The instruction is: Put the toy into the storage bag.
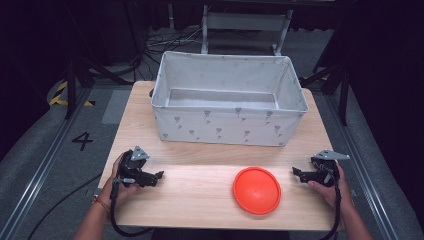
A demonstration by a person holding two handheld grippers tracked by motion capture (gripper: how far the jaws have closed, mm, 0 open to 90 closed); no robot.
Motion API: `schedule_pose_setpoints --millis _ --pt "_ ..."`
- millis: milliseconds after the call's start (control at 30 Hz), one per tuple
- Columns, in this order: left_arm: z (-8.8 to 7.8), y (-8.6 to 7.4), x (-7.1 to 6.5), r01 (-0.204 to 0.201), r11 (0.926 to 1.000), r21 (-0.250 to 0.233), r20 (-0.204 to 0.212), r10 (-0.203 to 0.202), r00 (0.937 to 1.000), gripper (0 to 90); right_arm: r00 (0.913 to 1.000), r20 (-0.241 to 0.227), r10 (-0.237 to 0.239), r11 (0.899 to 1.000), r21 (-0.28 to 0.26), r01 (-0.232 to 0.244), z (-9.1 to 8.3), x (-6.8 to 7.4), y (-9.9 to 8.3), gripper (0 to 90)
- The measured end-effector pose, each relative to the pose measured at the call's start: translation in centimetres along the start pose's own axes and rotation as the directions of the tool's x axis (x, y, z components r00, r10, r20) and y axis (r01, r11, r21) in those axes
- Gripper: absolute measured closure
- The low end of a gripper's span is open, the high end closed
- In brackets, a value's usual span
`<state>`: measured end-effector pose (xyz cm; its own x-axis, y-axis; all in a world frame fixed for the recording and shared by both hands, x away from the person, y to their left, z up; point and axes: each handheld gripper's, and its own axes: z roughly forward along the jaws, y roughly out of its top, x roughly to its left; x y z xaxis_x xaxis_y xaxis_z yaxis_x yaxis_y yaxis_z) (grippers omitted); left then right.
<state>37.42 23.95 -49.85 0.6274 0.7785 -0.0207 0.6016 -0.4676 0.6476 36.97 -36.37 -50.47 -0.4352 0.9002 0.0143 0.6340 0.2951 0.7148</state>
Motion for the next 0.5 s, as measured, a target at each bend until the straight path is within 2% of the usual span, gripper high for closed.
schedule_pose_setpoints --millis 333,500 --pt "-0.19 -0.24 0.36 -0.028 0.9996 -0.001 0.033 0.028 0.9991 0.1 1.0 0.004 0.001 1.0 0.001 -0.001 0.0 -0.08 0.0 9.3" --pt "-0.2 -0.25 0.4 -0.031 0.9995 0.0 0.036 0.031 0.9989 0.1 0.9999 -0.006 0.008 1.0 0.001 -0.008 -0.37 -0.37 -0.06 16.6"
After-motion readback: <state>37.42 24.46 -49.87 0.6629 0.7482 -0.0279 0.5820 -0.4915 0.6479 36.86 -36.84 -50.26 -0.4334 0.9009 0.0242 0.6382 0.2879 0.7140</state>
